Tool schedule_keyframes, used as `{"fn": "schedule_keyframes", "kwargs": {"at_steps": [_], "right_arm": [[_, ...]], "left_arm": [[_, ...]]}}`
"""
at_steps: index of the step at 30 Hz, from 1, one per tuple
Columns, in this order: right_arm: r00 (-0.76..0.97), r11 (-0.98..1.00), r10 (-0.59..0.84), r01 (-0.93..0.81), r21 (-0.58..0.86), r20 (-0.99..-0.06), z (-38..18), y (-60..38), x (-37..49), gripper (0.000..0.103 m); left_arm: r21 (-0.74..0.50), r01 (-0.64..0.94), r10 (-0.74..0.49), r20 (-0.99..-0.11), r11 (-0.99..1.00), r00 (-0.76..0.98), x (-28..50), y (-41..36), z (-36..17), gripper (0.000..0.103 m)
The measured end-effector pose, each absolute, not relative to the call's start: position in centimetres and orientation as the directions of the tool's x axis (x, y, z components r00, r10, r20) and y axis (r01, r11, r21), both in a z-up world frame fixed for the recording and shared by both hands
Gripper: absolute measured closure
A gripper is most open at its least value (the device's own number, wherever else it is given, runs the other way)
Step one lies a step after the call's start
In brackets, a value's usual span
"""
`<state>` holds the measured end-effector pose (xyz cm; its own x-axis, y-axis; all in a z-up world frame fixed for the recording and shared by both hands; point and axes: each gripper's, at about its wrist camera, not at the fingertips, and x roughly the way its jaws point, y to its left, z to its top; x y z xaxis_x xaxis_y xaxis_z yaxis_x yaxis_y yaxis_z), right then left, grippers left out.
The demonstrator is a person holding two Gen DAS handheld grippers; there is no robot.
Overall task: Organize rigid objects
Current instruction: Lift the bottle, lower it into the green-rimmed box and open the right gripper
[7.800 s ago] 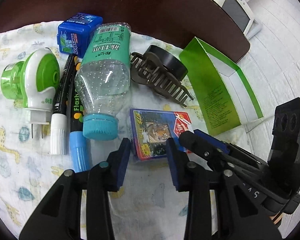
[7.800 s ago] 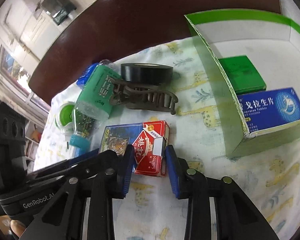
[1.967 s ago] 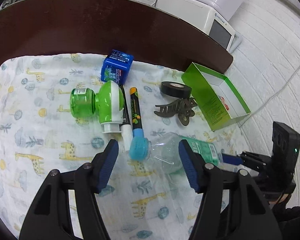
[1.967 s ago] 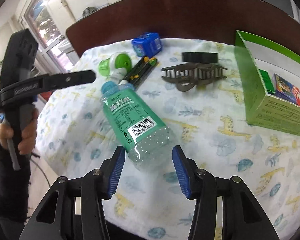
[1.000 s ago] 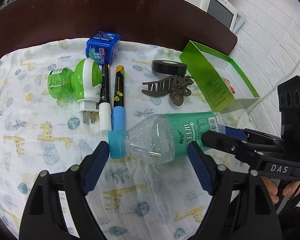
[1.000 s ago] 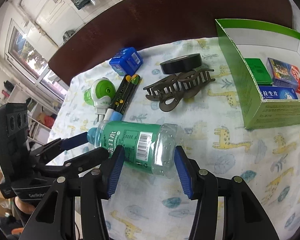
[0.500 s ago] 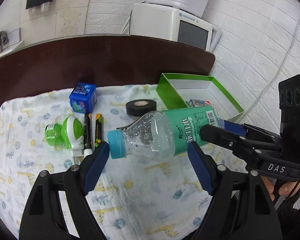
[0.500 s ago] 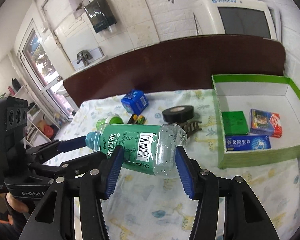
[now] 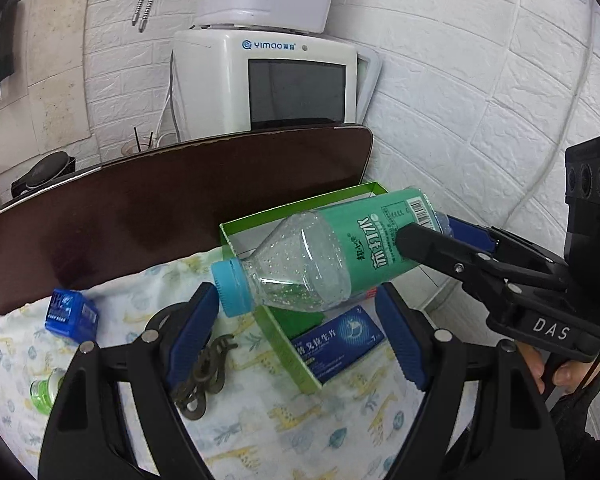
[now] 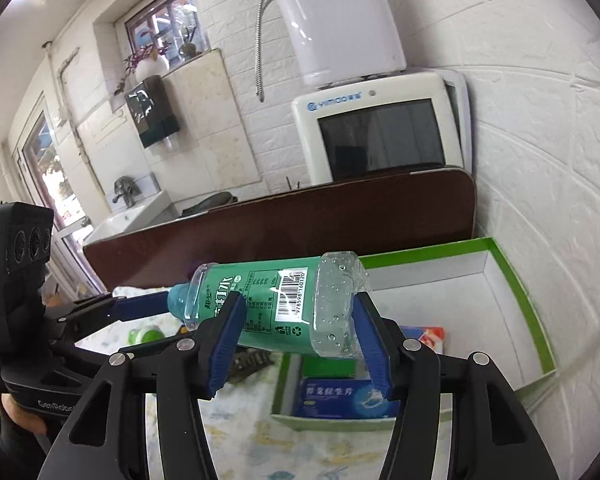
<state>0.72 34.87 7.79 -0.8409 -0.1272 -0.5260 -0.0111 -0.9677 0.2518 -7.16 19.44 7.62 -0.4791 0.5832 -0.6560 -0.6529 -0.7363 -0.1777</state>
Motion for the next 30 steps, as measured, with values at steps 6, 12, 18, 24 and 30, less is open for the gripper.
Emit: {"fn": "schedule_keyframes", "kwargs": {"at_steps": [6,12,18,24,30], "right_arm": [[-0.812,-0.965,-0.118,-0.044,0.26,-0.572,6.0,39.8,-3.3,0.042],[-0.74,-0.936,-0.148,-0.11,0.335,-0.656,1.4,43.1,-8.0,0.041],[-0.689,-0.924,-0.157,-0.149,0.351,-0.707,-1.3,42.9,-11.0,0.041],[-0.703,-0.933,-0.049,-0.221,0.283,-0.71,-0.7,42.5,-10.0,0.042],[-0.767,-0.922,-0.077,-0.189,0.339,-0.638,2.2,41.4,-5.8,0.042]], "left_arm": [[-0.15,-0.642,0.522,-0.73,-0.752,-0.441,-11.0,23.9,4.8,0.024],[-0.166,-0.596,0.467,-0.791,-0.785,-0.395,-14.3,25.7,1.4,0.025],[-0.053,-0.626,0.412,-0.795,-0.778,-0.445,-14.5,26.9,2.0,0.028],[-0.016,-0.632,0.416,-0.765,-0.775,-0.491,-12.0,22.6,3.5,0.027],[-0.171,-0.491,0.443,-0.732,-0.854,-0.517,-10.5,12.4,3.9,0.027]]}}
